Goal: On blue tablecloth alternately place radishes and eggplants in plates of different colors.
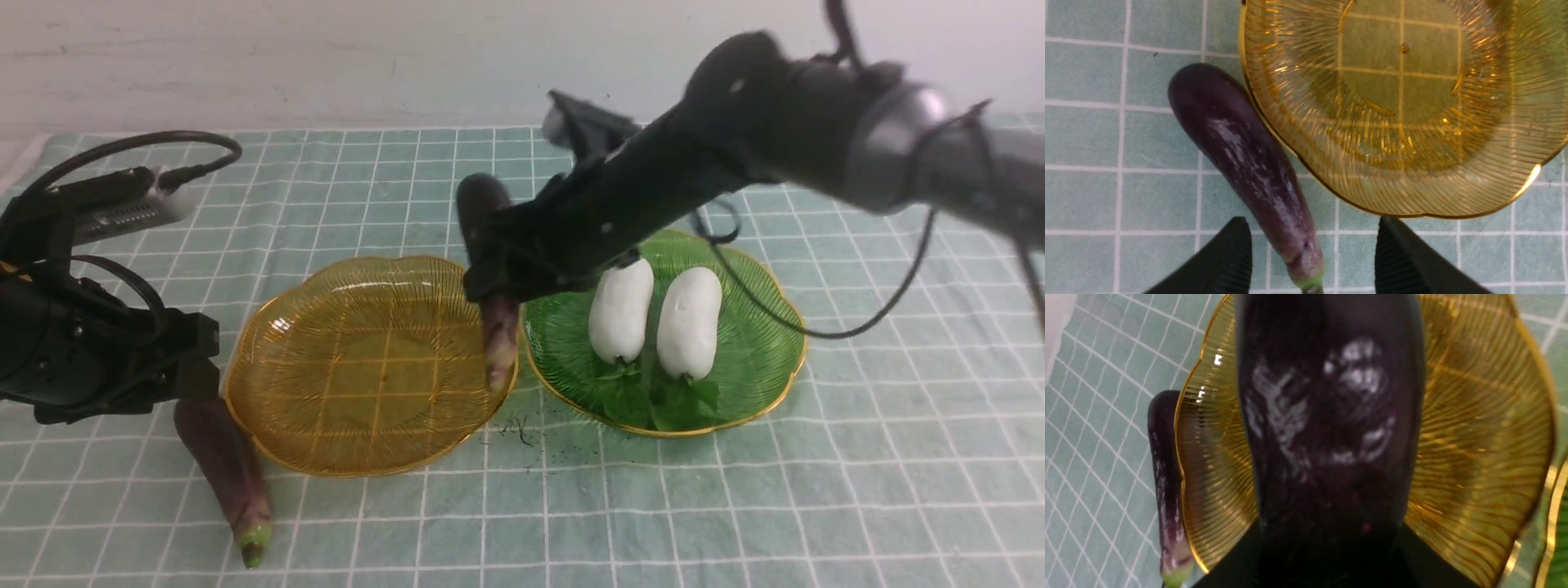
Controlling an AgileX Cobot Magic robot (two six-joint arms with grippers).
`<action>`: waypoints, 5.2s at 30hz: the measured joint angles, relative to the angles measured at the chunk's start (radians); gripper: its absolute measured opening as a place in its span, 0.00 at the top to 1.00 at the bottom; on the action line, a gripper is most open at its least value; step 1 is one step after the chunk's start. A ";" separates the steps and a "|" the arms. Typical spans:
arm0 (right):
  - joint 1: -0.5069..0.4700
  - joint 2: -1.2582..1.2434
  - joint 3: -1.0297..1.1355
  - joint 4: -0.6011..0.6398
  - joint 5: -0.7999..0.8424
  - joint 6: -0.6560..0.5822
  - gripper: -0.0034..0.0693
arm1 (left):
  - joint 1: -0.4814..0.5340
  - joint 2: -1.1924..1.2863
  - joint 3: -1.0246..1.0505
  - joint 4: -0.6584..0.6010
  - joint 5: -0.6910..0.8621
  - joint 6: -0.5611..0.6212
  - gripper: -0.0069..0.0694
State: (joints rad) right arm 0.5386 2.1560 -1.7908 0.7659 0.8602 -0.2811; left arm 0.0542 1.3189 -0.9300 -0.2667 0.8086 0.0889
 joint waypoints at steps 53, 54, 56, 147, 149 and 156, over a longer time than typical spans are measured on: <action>-0.013 0.003 -0.573 -0.428 0.407 0.197 0.53 | -0.113 0.318 0.170 0.087 -0.262 -0.074 0.33; -0.013 0.003 -0.573 -0.432 0.407 0.198 0.53 | -0.113 0.319 0.169 0.104 -0.256 -0.079 0.44; -0.013 0.003 -0.573 -0.454 0.407 0.203 0.53 | -0.113 0.319 0.169 0.154 -0.232 -0.132 0.57; -0.013 -1.964 1.263 -1.393 -0.677 0.824 0.97 | -0.343 -1.336 0.559 0.207 -0.366 -0.141 0.92; -0.013 -1.964 1.263 -1.393 -0.676 0.824 0.97 | -0.343 -1.336 0.559 0.207 -0.359 -0.147 0.92; -0.013 -1.964 1.263 -1.393 -0.676 0.824 0.97 | -0.343 -1.336 0.559 0.195 -0.341 -0.148 0.92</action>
State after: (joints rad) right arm 0.5261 0.1916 -0.5280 -0.6275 0.1840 0.5427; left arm -0.2893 -0.0167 -0.3710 -0.0716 0.4672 -0.0593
